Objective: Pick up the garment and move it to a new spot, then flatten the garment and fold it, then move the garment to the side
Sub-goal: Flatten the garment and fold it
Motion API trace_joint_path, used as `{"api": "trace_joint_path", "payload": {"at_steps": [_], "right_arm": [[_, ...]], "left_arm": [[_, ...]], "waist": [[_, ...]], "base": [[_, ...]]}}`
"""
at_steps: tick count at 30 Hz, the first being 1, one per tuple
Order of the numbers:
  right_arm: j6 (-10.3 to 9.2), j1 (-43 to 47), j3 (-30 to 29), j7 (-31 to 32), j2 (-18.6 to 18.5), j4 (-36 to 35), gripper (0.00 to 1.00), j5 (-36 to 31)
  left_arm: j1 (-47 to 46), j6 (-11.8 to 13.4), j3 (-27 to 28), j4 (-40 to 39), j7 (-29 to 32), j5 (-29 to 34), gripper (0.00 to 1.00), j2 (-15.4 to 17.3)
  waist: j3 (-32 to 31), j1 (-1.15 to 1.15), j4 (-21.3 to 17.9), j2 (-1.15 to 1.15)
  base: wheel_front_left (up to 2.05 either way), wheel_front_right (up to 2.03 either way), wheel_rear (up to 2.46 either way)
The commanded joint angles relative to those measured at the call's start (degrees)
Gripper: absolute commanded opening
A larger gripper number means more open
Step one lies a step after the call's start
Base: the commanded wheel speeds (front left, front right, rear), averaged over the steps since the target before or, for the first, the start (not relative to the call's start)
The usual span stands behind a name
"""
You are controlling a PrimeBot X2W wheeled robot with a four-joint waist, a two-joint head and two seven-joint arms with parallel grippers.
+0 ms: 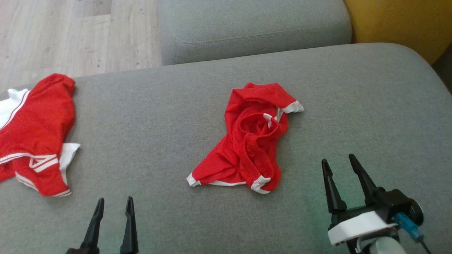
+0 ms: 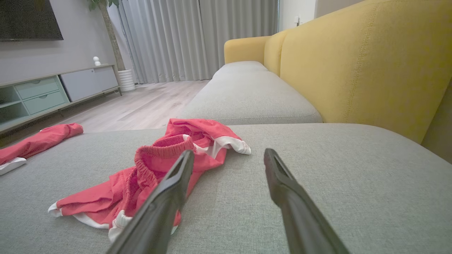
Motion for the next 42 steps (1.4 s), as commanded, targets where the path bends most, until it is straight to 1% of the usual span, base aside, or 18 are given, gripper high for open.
{"api": "trace_joint_path", "payload": {"at_steps": [1, 4, 5, 7, 8, 12, 14, 16, 19, 22, 24, 28, 32, 36, 42], "right_arm": [[0.44, -2.9, 1.7, -0.4, 0.0, -1.6, 1.0, 0.4], [0.44, -3.3, 1.9, -0.4, 0.0, -1.9, 1.0, 0.5], [0.44, -3.6, 2.2, -0.4, 0.0, -2.2, 1.0, 0.6], [0.44, -3.9, 2.4, -0.4, 0.0, -2.7, 1.0, 0.7], [0.44, -3.9, 2.4, -0.4, 0.0, -2.7, 1.0, 0.7], [0.44, -4.4, 2.9, -0.4, 0.0, -3.4, 1.0, 1.0], [0.44, -4.7, 3.4, -0.4, 0.0, -3.9, 1.0, 1.3], [0.44, -5.1, 4.2, -0.4, 0.0, -4.1, 1.0, 1.7], [0.44, -5.9, 4.8, -0.4, 0.0, -4.4, 1.0, 2.1], [0.44, -6.4, 4.9, -0.4, 0.0, -4.5, 1.0, 2.1], [0.44, -6.5, 4.9, -0.4, 0.0, -4.5, 1.0, 2.1], [0.44, -6.8, 5.0, -0.4, 0.0, -4.6, 1.0, 2.3], [0.44, -6.7, 5.0, -0.4, 0.0, -4.5, 1.0, 2.4], [0.44, -6.8, 5.1, -0.4, 0.0, -4.4, 1.0, 2.5], [0.44, -6.8, 5.1, -0.4, 0.0, -4.4, 1.0, 2.8]], "left_arm": [[-2.2, 0.6, 1.6, -2.6, -0.6, 1.5, 1.0, -0.3], [-3.6, 0.6, 0.5, -3.5, -0.6, 3.0, 1.0, -0.2], [-5.4, 0.0, -2.2, -3.5, -0.5, 5.1, 1.0, 0.5], [-8.2, -0.7, -5.9, -3.4, 1.2, 7.0, 1.0, 1.1], [-8.2, -0.7, -5.9, -3.4, 1.2, 7.0, 1.0, 1.1], [-15.2, -1.7, -14.2, -1.7, 8.5, 8.8, 1.0, 1.4], [-19.3, -1.9, -18.5, 0.9, 12.9, 9.4, 1.0, 1.9], [-23.2, -2.0, -23.4, 3.8, 16.9, 8.5, 1.0, 2.5], [-29.5, -2.0, -33.2, 7.3, 22.0, 5.2, 1.0, 4.8], [-35.3, -2.0, -40.9, 9.7, 25.0, 1.3, 1.0, 6.9], [-38.5, -2.0, -44.3, 11.1, 26.4, -0.9, 1.0, 8.1], [-42.6, -2.0, -45.8, 14.2, 27.6, -3.6, 1.0, 9.5], [-44.1, -2.0, -47.9, 16.9, 29.7, -5.7, 1.0, 10.8], [-45.1, -2.0, -50.5, 17.7, 30.6, -8.1, 1.0, 12.2], [-45.8, -2.0, -52.8, 18.1, 31.3, -10.4, 1.0, 13.3]], "waist": [[0.2, 0.0, -0.8, 0.0], [0.4, 0.0, -1.6, 0.0], [0.7, 0.0, -2.6, 0.0], [1.0, 0.0, -3.6, 0.0], [1.0, 0.0, -3.6, 0.0], [2.0, 0.0, -5.6, 0.0], [2.8, 0.0, -6.7, 0.0], [3.6, 0.0, -7.8, 0.0], [4.9, 0.0, -9.4, 0.0], [5.7, 0.0, -10.7, 0.0], [6.1, 0.0, -11.4, 0.0], [6.7, 0.0, -12.6, 0.0], [6.9, 0.0, -13.2, 0.0], [7.0, 0.0, -13.6, 0.0], [7.0, 0.0, -13.6, 0.0]], "base": [[0.0, 0.0, 0.0], [0.0, 0.0, 0.0], [0.0, 0.0, 0.0], [0.0, 0.0, 0.0], [0.0, 0.0, 0.0], [0.0, 0.0, 0.0], [0.0, 0.0, 0.0], [0.0, 0.0, 0.0], [0.0, 0.0, 0.0], [0.0, 0.0, 0.0], [0.0, 0.0, 0.0], [0.0, 0.0, 0.0], [0.0, 0.0, 0.0], [0.0, 0.0, 0.0], [0.0, 0.0, 0.0]]}}
